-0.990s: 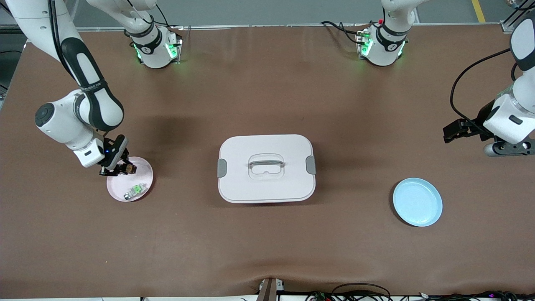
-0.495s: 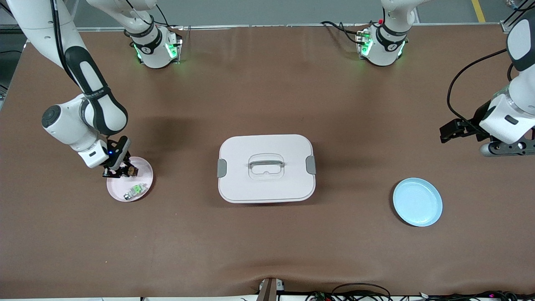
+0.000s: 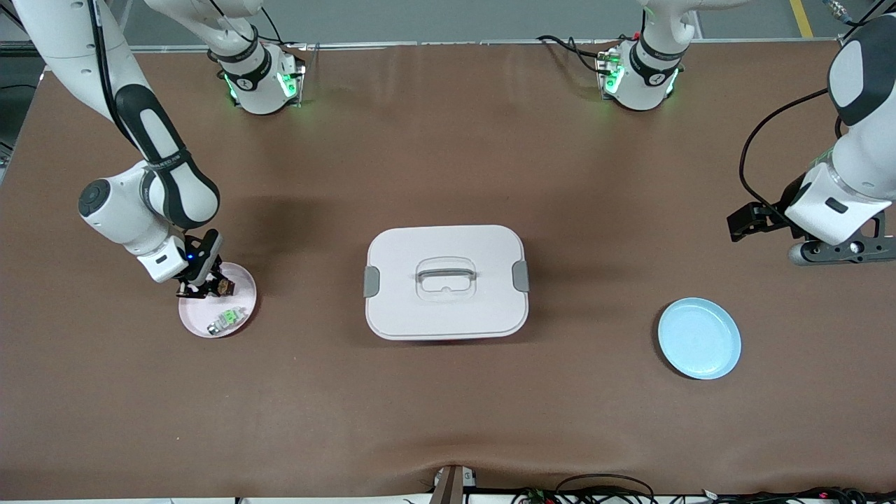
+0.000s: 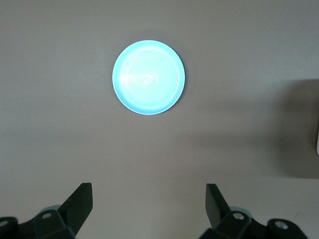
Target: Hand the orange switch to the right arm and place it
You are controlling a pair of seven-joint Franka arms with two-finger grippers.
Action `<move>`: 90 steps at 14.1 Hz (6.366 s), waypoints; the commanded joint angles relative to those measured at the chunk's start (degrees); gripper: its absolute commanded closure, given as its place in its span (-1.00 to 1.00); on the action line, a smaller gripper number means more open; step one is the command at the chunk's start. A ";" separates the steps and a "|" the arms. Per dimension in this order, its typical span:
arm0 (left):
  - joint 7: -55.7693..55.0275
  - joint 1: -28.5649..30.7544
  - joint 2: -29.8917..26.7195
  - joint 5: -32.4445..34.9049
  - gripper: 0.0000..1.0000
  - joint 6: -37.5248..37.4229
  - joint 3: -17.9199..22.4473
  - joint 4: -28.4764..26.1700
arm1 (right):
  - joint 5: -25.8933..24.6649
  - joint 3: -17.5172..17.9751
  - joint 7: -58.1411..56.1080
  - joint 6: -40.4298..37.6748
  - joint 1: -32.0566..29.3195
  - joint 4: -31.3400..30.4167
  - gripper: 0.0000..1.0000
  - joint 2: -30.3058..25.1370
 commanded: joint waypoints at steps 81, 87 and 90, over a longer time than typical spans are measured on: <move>3.82 -0.61 1.10 -4.47 -1.00 -9.44 2.76 7.95 | -23.26 -2.94 108.75 -77.72 -5.24 56.42 -1.00 -8.87; 3.29 -0.70 1.10 -4.56 -1.00 -9.44 2.76 7.95 | -24.31 -3.12 100.91 -77.98 -4.89 56.33 -1.00 -12.38; 3.29 -0.70 1.10 -4.56 -1.00 -9.44 2.76 7.95 | -24.84 -2.77 101.26 -78.07 -4.53 56.07 -1.00 -14.05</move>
